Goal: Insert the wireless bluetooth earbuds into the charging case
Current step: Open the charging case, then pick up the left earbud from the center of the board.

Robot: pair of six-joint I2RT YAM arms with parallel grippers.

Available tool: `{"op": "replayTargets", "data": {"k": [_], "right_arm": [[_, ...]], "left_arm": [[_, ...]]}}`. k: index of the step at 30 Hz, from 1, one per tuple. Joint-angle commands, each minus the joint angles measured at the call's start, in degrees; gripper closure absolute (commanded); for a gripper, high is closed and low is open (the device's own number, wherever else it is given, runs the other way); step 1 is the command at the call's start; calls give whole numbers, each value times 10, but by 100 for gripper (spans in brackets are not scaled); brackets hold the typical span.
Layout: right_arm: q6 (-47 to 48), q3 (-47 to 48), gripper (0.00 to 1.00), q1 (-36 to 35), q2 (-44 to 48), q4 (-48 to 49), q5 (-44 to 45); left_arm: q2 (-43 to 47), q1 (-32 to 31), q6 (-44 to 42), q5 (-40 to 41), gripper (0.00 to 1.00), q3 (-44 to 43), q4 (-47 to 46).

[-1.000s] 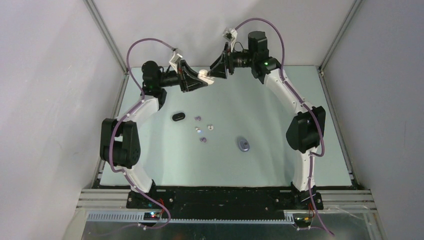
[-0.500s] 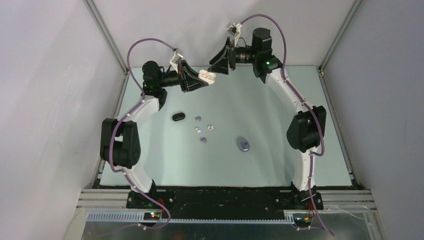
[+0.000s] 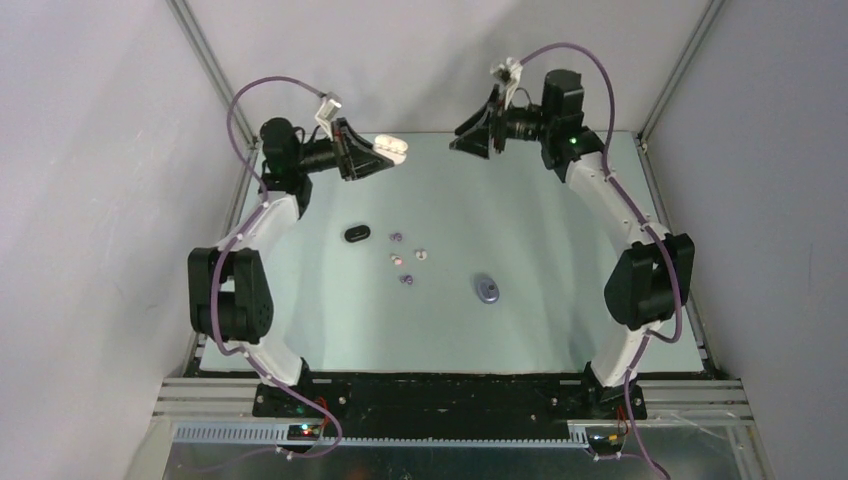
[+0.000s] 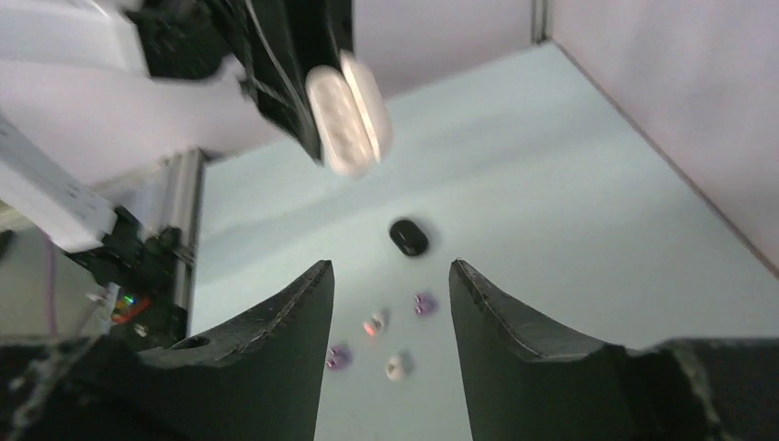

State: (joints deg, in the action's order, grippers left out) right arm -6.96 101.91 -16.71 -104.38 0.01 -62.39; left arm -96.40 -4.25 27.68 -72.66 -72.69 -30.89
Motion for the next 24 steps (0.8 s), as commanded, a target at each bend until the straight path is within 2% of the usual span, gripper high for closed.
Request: {"op": "replayTargets", "data": {"k": [1, 2, 4, 9, 11, 14, 18, 24], "right_arm": [[288, -63, 49, -56, 54, -148, 128], [316, -70, 53, -79, 57, -164, 178], [393, -110, 59, -111, 73, -199, 225], [544, -171, 77, -171, 76, -294, 252], [577, -184, 81, -190, 60, -319, 261], [598, -189, 85, -203, 23, -323, 281], [621, -193, 85, -225, -12, -293, 304], [651, -192, 85, -250, -59, -263, 341]], "left_arm": [[70, 34, 96, 24, 100, 51, -151], [86, 38, 101, 32, 100, 60, -162], [112, 40, 107, 54, 100, 90, -185], [176, 55, 100, 101, 100, 151, -222], [207, 52, 101, 130, 100, 185, -229], [237, 48, 104, 175, 100, 233, -230], [270, 13, 112, 178, 100, 263, -231], [288, -2, 134, 181, 100, 291, -244]]}}
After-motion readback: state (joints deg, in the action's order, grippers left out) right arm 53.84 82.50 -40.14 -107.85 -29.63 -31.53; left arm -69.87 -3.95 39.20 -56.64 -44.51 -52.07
